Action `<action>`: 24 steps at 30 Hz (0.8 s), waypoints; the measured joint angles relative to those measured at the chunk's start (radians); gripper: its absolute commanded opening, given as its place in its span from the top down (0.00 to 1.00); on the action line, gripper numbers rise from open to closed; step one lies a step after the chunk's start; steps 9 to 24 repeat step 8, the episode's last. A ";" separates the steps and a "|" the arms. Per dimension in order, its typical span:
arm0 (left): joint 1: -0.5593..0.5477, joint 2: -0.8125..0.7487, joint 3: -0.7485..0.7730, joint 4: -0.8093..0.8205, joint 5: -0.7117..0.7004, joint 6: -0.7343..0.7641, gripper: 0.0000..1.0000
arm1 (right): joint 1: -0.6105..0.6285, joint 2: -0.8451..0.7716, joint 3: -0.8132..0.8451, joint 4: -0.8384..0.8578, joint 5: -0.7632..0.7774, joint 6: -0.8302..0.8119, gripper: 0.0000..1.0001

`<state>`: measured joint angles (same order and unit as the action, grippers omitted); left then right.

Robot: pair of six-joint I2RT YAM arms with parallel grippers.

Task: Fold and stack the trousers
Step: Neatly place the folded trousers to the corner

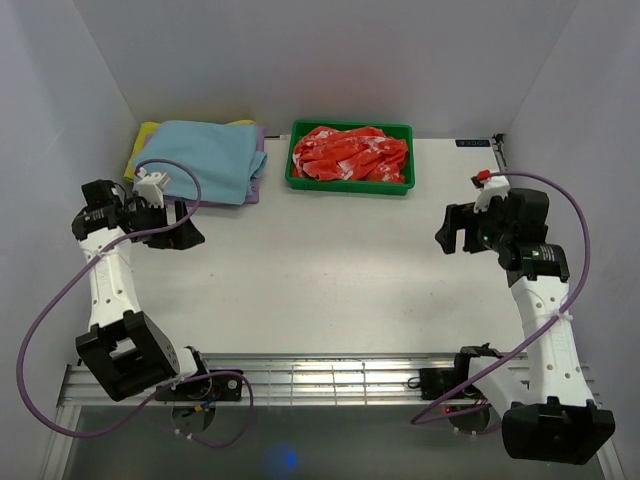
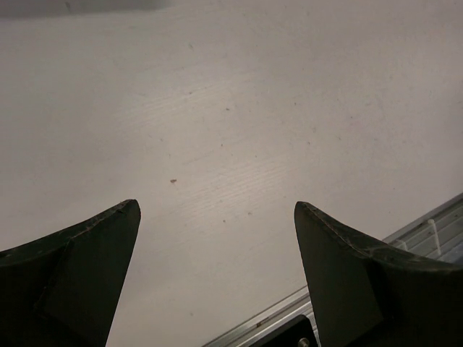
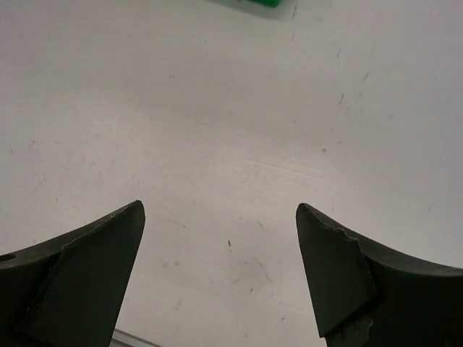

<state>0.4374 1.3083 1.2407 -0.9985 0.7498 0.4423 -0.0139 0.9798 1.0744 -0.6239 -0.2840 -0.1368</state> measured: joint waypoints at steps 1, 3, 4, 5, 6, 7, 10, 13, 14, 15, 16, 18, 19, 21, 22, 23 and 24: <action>-0.004 -0.010 -0.024 -0.007 -0.001 0.005 0.02 | -0.016 -0.031 -0.045 -0.020 -0.012 0.001 0.10; -0.008 -0.016 -0.055 -0.023 -0.005 0.012 0.02 | -0.049 -0.077 -0.120 -0.048 -0.034 0.003 0.10; -0.008 -0.016 -0.063 -0.026 -0.010 0.014 0.02 | -0.065 -0.092 -0.144 -0.064 -0.042 0.004 0.10; -0.008 -0.016 -0.068 -0.026 -0.014 0.014 0.02 | -0.077 -0.099 -0.158 -0.080 -0.049 0.006 0.10; -0.008 -0.016 -0.069 -0.028 -0.020 0.014 0.02 | -0.089 -0.101 -0.162 -0.090 -0.057 0.007 0.10; -0.008 -0.016 -0.068 -0.026 -0.023 0.014 0.02 | -0.100 -0.101 -0.162 -0.091 -0.065 0.010 0.10; -0.008 -0.016 -0.068 -0.025 -0.026 0.013 0.02 | -0.108 -0.101 -0.161 -0.090 -0.074 0.013 0.10; -0.008 -0.016 -0.068 -0.025 -0.026 0.013 0.02 | -0.108 -0.101 -0.161 -0.090 -0.074 0.013 0.10; -0.008 -0.016 -0.068 -0.025 -0.026 0.013 0.02 | -0.108 -0.101 -0.161 -0.090 -0.074 0.013 0.10; -0.008 -0.016 -0.068 -0.025 -0.026 0.013 0.02 | -0.108 -0.101 -0.161 -0.090 -0.074 0.013 0.10; -0.008 -0.016 -0.068 -0.025 -0.026 0.013 0.02 | -0.108 -0.101 -0.161 -0.090 -0.074 0.013 0.10; -0.008 -0.016 -0.068 -0.025 -0.026 0.013 0.02 | -0.108 -0.101 -0.161 -0.090 -0.074 0.013 0.10; -0.008 -0.016 -0.068 -0.025 -0.026 0.013 0.02 | -0.108 -0.101 -0.161 -0.090 -0.074 0.013 0.10; -0.008 -0.016 -0.068 -0.025 -0.026 0.013 0.02 | -0.108 -0.101 -0.161 -0.090 -0.074 0.013 0.10; -0.008 -0.016 -0.068 -0.025 -0.026 0.013 0.02 | -0.108 -0.101 -0.161 -0.090 -0.074 0.013 0.10; -0.008 -0.016 -0.068 -0.025 -0.026 0.013 0.02 | -0.108 -0.101 -0.161 -0.090 -0.074 0.013 0.10; -0.008 -0.016 -0.068 -0.025 -0.026 0.013 0.02 | -0.108 -0.101 -0.161 -0.090 -0.074 0.013 0.10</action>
